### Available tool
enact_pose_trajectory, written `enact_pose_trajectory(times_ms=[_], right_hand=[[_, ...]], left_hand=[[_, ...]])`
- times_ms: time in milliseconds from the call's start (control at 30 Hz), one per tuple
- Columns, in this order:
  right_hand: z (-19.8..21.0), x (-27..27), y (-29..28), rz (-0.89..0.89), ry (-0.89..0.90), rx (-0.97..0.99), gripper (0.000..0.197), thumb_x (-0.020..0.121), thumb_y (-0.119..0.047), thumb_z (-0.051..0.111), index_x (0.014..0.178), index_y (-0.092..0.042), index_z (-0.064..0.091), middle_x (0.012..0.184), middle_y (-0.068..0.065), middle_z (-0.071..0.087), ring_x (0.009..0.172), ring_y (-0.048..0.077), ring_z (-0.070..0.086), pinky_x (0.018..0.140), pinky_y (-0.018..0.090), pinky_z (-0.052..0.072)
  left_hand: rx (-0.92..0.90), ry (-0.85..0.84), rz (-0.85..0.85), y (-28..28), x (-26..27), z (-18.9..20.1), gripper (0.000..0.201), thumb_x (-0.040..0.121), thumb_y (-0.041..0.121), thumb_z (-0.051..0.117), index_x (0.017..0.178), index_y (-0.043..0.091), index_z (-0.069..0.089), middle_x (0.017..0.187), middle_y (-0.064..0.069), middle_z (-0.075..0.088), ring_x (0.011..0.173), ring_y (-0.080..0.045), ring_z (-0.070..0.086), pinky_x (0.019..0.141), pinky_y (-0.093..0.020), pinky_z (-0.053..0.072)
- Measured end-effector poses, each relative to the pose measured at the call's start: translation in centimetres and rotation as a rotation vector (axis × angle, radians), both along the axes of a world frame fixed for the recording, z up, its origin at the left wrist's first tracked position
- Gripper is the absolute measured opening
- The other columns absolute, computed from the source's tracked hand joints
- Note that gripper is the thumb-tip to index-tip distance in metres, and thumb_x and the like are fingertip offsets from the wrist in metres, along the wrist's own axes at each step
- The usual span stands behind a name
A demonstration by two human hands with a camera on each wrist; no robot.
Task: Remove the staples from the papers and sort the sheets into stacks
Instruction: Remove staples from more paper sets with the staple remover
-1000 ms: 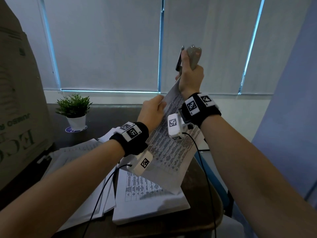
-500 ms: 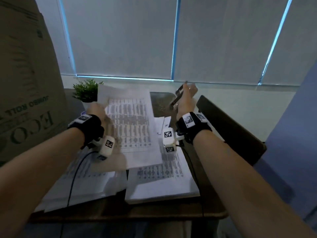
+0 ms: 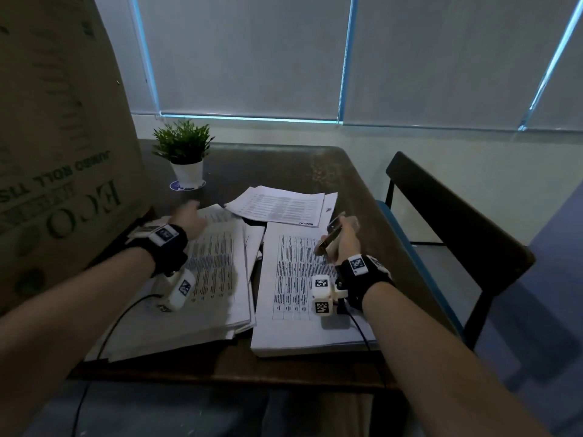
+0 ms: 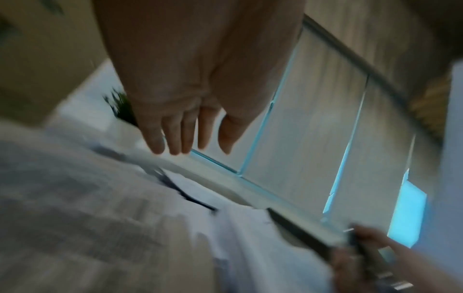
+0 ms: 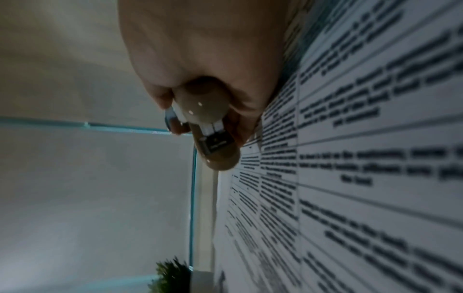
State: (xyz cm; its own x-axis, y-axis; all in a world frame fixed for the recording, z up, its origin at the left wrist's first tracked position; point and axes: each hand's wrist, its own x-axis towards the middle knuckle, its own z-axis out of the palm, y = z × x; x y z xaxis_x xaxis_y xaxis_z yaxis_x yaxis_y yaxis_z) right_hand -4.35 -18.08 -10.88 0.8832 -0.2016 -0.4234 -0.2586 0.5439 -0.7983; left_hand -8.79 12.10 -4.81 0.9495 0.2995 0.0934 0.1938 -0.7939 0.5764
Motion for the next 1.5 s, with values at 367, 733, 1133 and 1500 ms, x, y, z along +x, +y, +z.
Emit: enact_pose_trajectory(times_ms=[367, 733, 1133, 1500], right_hand=[[-1.9, -0.9, -1.5, 0.068, -0.078, 0.007, 0.046, 0.086, -0.051, 0.068, 0.096, -0.007, 0.064, 0.069, 0.011, 0.069, 0.062, 0.022, 0.067, 0.07, 0.038, 0.057], [-1.7, -1.3, -1.7, 0.091, -0.103, 0.043, 0.04, 0.089, -0.047, 0.066, 0.097, -0.008, 0.062, 0.08, 0.012, 0.068, 0.07, 0.022, 0.066, 0.08, 0.04, 0.056], [-1.5, -1.8, -1.8, 0.088, -0.101, 0.035, 0.04, 0.089, -0.047, 0.066, 0.096, -0.008, 0.062, 0.083, 0.013, 0.069, 0.074, 0.023, 0.066, 0.093, 0.045, 0.055], [-1.3, -1.8, -1.6, 0.087, -0.085, 0.053, 0.042, 0.089, -0.047, 0.066, 0.101, -0.007, 0.062, 0.086, 0.013, 0.068, 0.077, 0.023, 0.066, 0.087, 0.042, 0.056]], left_hand=[[-0.118, 0.325, -0.175, -12.9, 1.3, -3.3, 0.042, 0.097, 0.021, 0.051, 0.127, -0.009, 0.049, 0.122, -0.02, 0.057, 0.113, -0.033, 0.054, 0.084, -0.033, 0.042], [0.08, 0.163, -0.198, -12.8, 2.0, -4.9, 0.033, 0.088, 0.021, 0.056, 0.114, 0.0, 0.055, 0.121, -0.019, 0.054, 0.107, -0.034, 0.054, 0.092, -0.04, 0.046], [-0.022, 0.051, -0.249, -14.0, 0.7, -4.4, 0.038, 0.092, 0.009, 0.051, 0.129, 0.003, 0.043, 0.12, -0.018, 0.058, 0.109, -0.033, 0.056, 0.077, -0.031, 0.042], [0.082, 0.312, -0.17, -12.9, 1.9, -5.2, 0.042, 0.084, 0.03, 0.067, 0.113, 0.001, 0.059, 0.115, -0.016, 0.061, 0.113, -0.033, 0.053, 0.095, -0.039, 0.048]])
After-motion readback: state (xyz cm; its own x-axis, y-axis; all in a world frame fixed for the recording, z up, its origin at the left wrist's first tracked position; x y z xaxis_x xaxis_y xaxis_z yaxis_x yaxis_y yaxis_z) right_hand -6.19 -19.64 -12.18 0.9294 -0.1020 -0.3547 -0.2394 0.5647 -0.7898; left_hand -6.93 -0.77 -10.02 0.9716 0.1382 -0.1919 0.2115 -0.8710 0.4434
